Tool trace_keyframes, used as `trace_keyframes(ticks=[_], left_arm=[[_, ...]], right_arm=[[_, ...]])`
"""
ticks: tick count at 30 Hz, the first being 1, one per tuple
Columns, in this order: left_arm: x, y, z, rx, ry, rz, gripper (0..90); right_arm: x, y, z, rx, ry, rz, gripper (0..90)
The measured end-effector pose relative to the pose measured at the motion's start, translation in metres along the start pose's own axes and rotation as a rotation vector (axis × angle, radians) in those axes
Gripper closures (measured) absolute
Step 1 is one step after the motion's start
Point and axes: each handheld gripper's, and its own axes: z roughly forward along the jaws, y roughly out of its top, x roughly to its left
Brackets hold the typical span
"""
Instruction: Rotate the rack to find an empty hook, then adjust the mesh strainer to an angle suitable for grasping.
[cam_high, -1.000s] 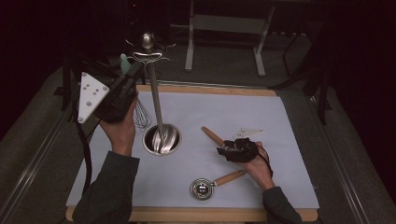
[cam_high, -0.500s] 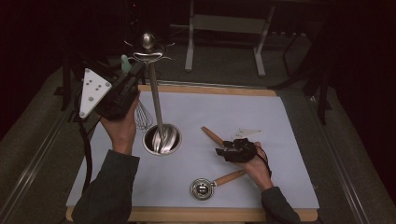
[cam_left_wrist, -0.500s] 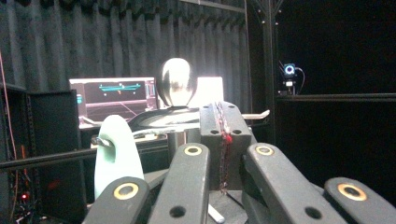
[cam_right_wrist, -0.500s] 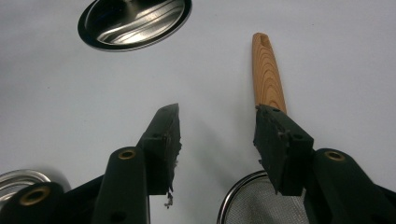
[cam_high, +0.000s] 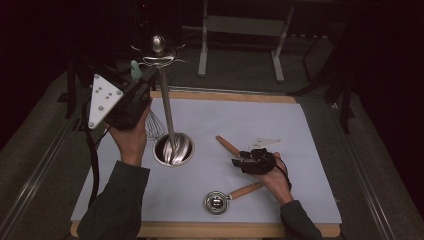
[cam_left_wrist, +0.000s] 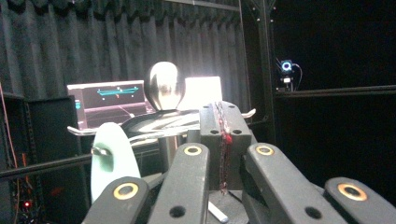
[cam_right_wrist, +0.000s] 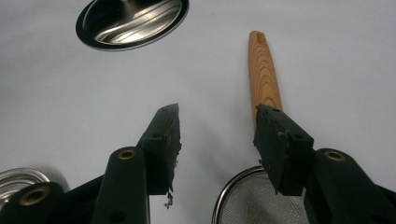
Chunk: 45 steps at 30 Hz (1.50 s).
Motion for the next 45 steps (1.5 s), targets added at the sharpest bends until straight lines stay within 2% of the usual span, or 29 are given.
trace_keyframes(ticks=[5,16,19,21,24,25,29,30,31,33,35,37,41,45], left_arm=[[0.006,-0.003,-0.006,0.006,0.009,-0.007,90.0],[0.022,-0.015,-0.026,0.064,0.019,-0.019,90.0],[0.028,-0.020,-0.032,0.105,0.013,-0.019,90.0],[0.034,-0.024,-0.036,0.127,0.006,-0.036,89.8],[0.038,-0.030,-0.041,0.154,0.016,-0.035,88.5],[0.043,-0.037,-0.047,0.182,0.009,-0.049,88.5],[0.050,-0.053,-0.057,0.221,0.014,-0.071,86.5],[0.050,-0.053,-0.057,0.221,0.014,-0.071,85.6],[0.055,-0.062,-0.061,0.252,-0.005,-0.101,85.6],[0.057,-0.070,-0.064,0.278,-0.011,-0.107,82.2],[0.059,-0.079,-0.067,0.300,-0.012,-0.118,80.7],[0.062,-0.090,-0.071,0.323,-0.006,-0.129,79.6],[0.066,-0.118,-0.077,0.385,0.018,-0.164,78.4],[0.068,-0.141,-0.082,0.441,0.038,-0.192,75.6]], right_arm=[[-0.005,0.000,-0.005,-0.009,-0.010,0.006,49.9],[-0.010,0.000,-0.012,-0.017,-0.024,0.017,49.9],[-0.011,-0.001,-0.013,-0.020,-0.027,0.020,50.0],[-0.011,-0.001,-0.014,-0.020,-0.030,0.021,49.9],[-0.012,-0.001,-0.014,-0.020,-0.033,0.024,50.0],[-0.013,-0.001,-0.015,-0.020,-0.035,0.022,50.0],[-0.013,-0.001,-0.015,-0.019,-0.037,0.026,50.2],[-0.013,-0.001,-0.015,-0.019,-0.037,0.026,50.2],[-0.013,-0.001,-0.015,-0.020,-0.037,0.024,50.3],[-0.014,-0.001,-0.014,-0.014,-0.038,0.018,51.0],[-0.014,-0.001,-0.013,-0.006,-0.036,0.017,54.9],[-0.013,0.000,-0.013,0.002,-0.050,-0.002,60.8],[-0.015,0.003,-0.011,0.013,-0.067,-0.013,69.9],[-0.018,0.007,-0.009,0.027,-0.073,-0.007,71.0]])
